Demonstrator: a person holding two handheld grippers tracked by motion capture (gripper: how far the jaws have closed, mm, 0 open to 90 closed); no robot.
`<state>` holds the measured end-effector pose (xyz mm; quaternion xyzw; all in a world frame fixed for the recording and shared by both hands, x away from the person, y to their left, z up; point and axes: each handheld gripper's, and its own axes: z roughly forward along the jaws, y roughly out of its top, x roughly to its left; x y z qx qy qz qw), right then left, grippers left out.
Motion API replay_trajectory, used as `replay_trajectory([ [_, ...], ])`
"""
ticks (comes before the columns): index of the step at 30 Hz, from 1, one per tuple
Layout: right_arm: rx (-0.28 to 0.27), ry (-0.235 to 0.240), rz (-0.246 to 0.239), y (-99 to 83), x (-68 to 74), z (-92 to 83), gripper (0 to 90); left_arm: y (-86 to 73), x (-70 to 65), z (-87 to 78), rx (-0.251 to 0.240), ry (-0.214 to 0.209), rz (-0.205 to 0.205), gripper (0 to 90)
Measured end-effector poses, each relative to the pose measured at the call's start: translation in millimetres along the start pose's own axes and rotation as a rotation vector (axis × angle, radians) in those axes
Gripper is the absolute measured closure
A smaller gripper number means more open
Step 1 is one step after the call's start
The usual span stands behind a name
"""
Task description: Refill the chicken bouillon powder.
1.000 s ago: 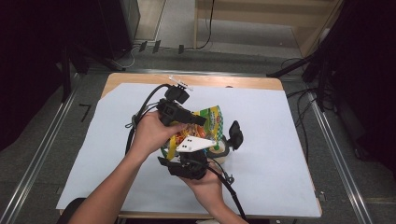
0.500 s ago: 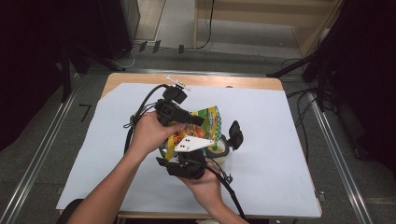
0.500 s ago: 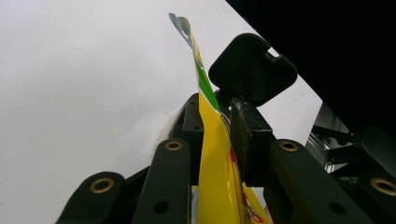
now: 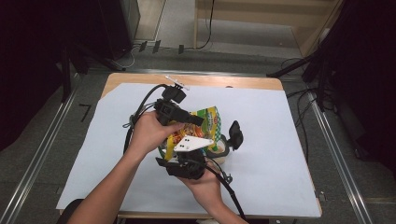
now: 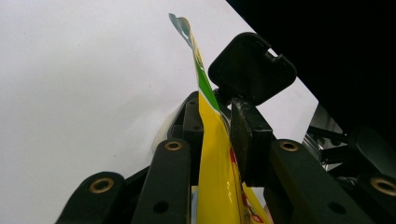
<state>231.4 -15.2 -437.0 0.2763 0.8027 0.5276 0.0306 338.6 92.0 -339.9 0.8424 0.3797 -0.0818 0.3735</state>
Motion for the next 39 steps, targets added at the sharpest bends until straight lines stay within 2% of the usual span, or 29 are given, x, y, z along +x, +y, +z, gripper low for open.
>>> replay_trajectory([
  [8, 0.007, 0.002, 0.007, 0.7, -0.1, -0.5, 62.6, 0.7, 1.9, 1.2, 0.001, -0.009, -0.014, 77.0],
  [39, 0.024, -0.009, 0.015, 3.6, -1.2, -5.1, 62.5, 5.9, 3.9, 3.8, 0.011, -0.040, -0.026, 76.5],
])
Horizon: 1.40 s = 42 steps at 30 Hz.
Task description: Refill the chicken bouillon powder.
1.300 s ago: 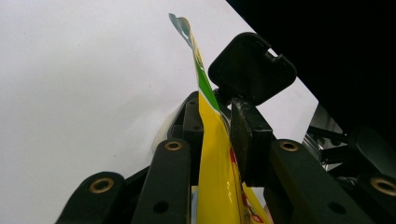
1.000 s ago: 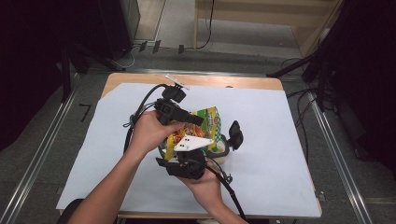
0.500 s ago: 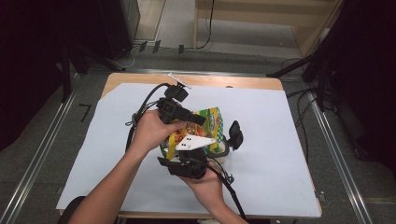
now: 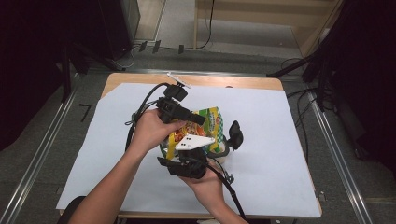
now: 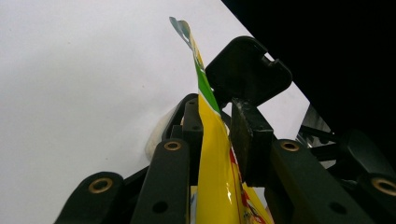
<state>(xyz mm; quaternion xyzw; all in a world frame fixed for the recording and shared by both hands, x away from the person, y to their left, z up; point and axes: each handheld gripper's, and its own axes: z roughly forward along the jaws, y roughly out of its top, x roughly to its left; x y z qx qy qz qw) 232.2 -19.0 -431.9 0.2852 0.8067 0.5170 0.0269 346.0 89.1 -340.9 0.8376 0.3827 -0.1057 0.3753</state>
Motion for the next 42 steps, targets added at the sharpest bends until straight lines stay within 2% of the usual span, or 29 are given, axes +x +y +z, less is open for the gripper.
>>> replay_trajectory([
  [26, -0.003, -0.001, -0.003, 0.4, 1.2, 0.0, 62.5, 0.1, -1.3, -1.0, 0.000, 0.005, 0.006, 76.4],
  [32, -0.012, -0.002, -0.012, 1.2, 2.2, -1.0, 62.6, 0.1, -8.9, -4.4, -0.007, 0.033, 0.033, 76.2],
  [36, -0.023, -0.004, -0.017, -0.5, 1.5, 0.4, 62.9, -0.2, -10.2, -3.4, -0.004, 0.039, 0.036, 75.9],
  [42, -0.011, 0.001, -0.005, -2.9, -1.0, 2.8, 63.3, -0.9, -9.5, -1.3, 0.000, 0.043, 0.034, 75.7],
])
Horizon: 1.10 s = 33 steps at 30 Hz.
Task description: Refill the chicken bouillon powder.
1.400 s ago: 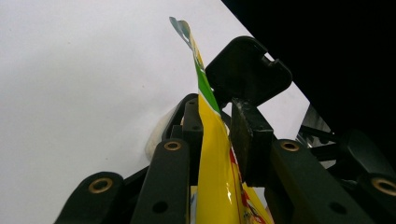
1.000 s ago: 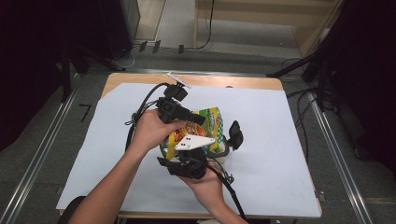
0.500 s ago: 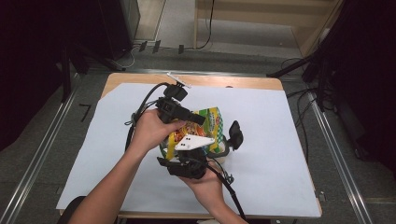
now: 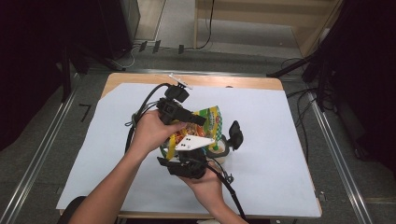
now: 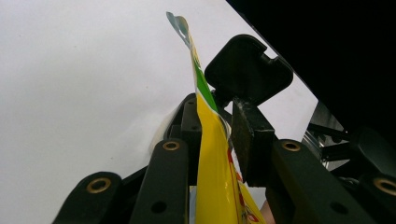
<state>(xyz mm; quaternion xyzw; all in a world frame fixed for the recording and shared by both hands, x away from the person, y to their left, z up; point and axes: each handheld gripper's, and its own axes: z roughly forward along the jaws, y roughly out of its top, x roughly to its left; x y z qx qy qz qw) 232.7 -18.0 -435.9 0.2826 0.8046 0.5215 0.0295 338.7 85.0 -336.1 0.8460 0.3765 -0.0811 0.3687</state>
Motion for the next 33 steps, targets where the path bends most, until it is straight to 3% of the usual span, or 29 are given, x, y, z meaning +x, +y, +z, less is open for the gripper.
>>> replay_trajectory([
  [10, -0.006, 0.009, 0.016, -2.6, -4.1, 0.7, 65.1, 0.0, -2.4, 1.4, 0.003, 0.000, 0.010, 75.8],
  [33, 0.002, 0.016, 0.008, 1.1, 2.4, -1.1, 64.6, 0.1, 11.4, 1.7, 0.003, -0.024, -0.039, 75.8],
])
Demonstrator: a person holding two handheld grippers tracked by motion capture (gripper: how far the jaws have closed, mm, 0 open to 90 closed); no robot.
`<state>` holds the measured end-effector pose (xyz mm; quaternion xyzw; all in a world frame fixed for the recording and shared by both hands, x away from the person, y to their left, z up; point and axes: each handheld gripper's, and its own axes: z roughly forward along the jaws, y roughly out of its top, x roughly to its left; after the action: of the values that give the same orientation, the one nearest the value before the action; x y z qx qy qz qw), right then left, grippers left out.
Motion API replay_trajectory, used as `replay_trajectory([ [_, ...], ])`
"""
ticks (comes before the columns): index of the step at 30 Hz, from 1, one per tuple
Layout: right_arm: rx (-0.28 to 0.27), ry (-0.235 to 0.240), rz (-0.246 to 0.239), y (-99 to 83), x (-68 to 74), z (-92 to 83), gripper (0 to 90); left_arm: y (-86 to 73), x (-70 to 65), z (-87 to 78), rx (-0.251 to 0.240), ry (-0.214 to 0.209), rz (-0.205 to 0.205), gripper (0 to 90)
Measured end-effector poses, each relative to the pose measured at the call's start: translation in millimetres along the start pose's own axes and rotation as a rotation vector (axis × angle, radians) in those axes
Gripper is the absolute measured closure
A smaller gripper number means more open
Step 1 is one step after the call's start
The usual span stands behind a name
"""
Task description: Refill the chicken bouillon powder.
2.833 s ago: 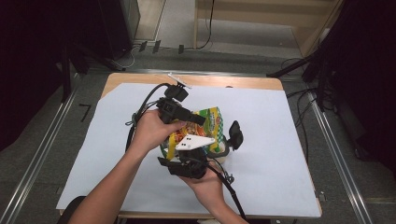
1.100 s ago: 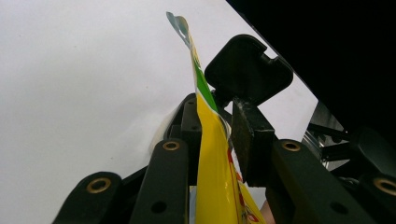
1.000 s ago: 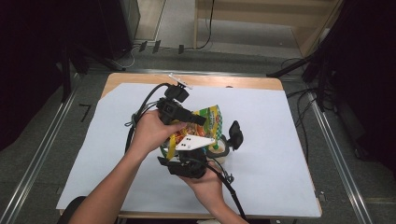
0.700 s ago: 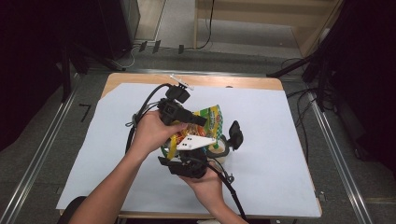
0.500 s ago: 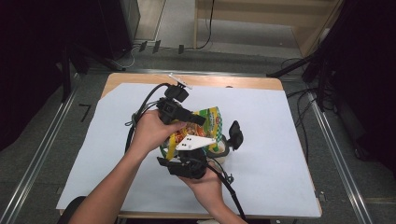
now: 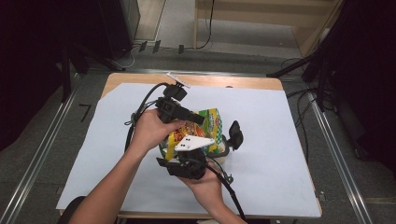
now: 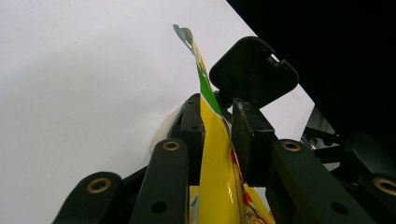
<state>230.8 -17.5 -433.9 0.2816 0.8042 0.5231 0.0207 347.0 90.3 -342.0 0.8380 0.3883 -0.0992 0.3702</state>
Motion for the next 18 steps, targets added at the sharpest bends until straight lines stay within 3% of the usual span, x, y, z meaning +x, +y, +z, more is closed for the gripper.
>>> replay_trajectory([
  [18, -0.007, -0.006, -0.007, -1.0, -0.3, 0.4, 64.9, -0.2, -6.5, -0.4, -0.003, 0.018, 0.020, 75.9],
])
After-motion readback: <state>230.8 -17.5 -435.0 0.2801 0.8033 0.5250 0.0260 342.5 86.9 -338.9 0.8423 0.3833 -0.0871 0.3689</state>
